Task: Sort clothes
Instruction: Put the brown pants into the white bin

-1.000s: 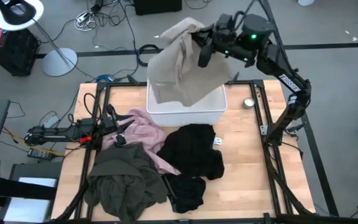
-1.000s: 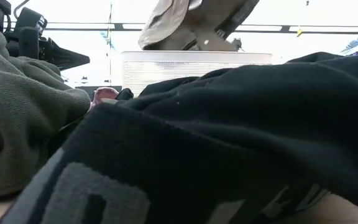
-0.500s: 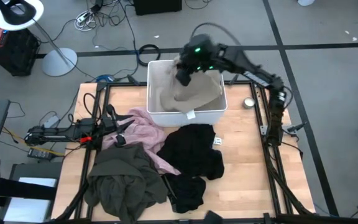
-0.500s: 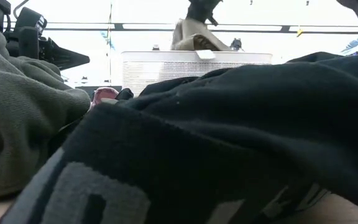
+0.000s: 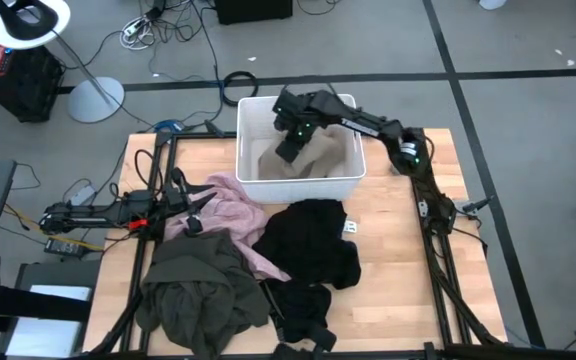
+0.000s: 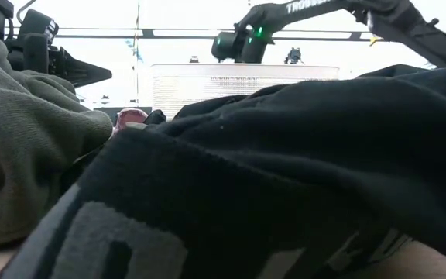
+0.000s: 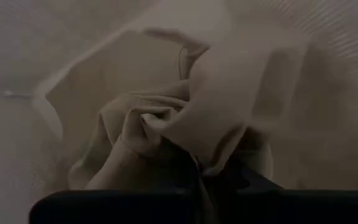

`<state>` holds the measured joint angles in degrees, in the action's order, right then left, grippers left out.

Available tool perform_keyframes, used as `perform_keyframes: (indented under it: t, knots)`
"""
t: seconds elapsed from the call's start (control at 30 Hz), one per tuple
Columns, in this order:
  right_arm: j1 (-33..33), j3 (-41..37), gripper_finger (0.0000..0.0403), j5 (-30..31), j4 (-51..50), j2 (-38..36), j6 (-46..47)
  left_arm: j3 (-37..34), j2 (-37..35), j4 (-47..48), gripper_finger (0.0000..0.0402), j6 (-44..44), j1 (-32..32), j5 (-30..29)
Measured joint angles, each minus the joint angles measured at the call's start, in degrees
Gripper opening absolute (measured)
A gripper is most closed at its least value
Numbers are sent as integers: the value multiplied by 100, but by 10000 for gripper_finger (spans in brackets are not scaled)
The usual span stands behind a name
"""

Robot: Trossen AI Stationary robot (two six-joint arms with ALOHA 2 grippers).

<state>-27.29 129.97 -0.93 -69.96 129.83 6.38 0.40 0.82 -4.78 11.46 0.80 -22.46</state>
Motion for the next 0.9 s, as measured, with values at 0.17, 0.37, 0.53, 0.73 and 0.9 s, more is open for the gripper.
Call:
perform_keyframes:
  t: [0.17, 0.37, 0.53, 0.73, 0.9]
  knots:
    - [-85, 0, 15, -324, -23, 495, 161, -2, 0, 0, 105, 0, 0, 0]
    - [-92, 2, 18, -335, -51, 927, 163, -2, 0, 1, 105, -1, -1, 1]
    - [-92, 3, 28, -333, -42, 1122, 141, 0, 0, 0, 105, 0, -2, 0]
    - [-92, 4, 69, -343, -8, 1158, 109, 0, 0, 0, 105, 0, -1, 2]
    - [-94, 20, 107, -386, -168, 1102, 104, -1, 2, 1, 105, -1, -1, 2]
